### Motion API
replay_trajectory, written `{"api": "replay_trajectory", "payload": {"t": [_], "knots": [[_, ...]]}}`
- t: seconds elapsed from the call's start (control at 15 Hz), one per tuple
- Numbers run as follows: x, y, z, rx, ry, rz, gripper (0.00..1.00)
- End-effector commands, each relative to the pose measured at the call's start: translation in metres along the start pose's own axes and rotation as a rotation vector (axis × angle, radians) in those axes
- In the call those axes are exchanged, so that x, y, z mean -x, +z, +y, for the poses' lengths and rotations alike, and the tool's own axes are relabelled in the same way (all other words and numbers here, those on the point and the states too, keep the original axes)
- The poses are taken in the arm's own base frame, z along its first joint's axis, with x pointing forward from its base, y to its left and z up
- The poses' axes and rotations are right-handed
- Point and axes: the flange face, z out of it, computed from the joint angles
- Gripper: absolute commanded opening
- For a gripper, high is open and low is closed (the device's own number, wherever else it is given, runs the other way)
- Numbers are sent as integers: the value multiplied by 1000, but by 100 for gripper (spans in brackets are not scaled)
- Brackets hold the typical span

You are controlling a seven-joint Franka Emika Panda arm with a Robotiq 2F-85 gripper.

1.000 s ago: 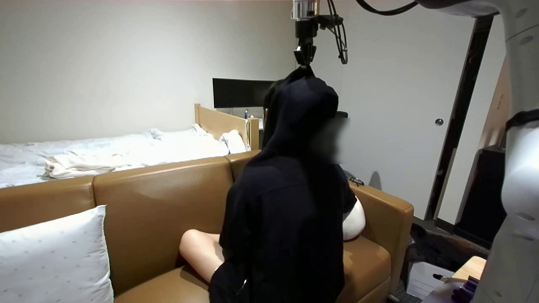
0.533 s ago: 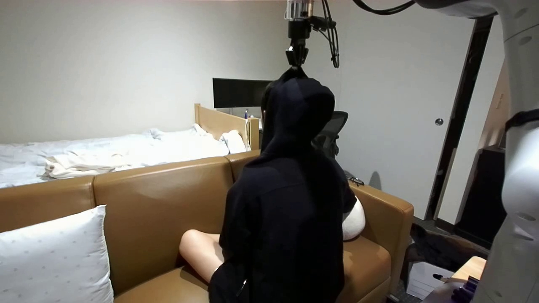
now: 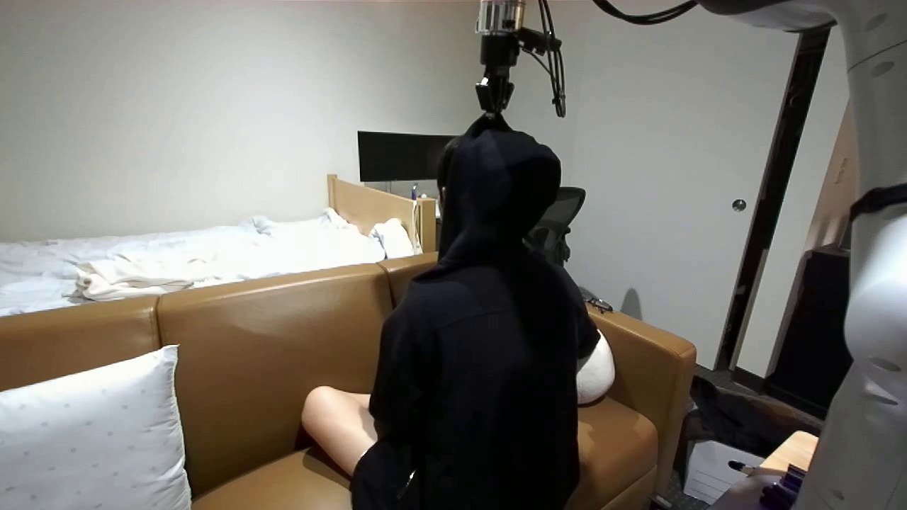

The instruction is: Put the hood over the person's head

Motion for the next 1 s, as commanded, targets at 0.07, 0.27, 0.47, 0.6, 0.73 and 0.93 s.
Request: {"api": "replay_trajectory", "payload": {"t": [0.07,0.27,0.47,0.6,0.73,0.93], "knots": [[0,0,0,0,0,0,4],[-6,4,-8,-4,-8,-7,1],[-16,10,-10,-9,8,-14,1],[-20,12,-8,-3,18,-18,1],[-22,10,0,-3,47,-12,1],[-16,-4,23,-1,114,-6,1]]}}
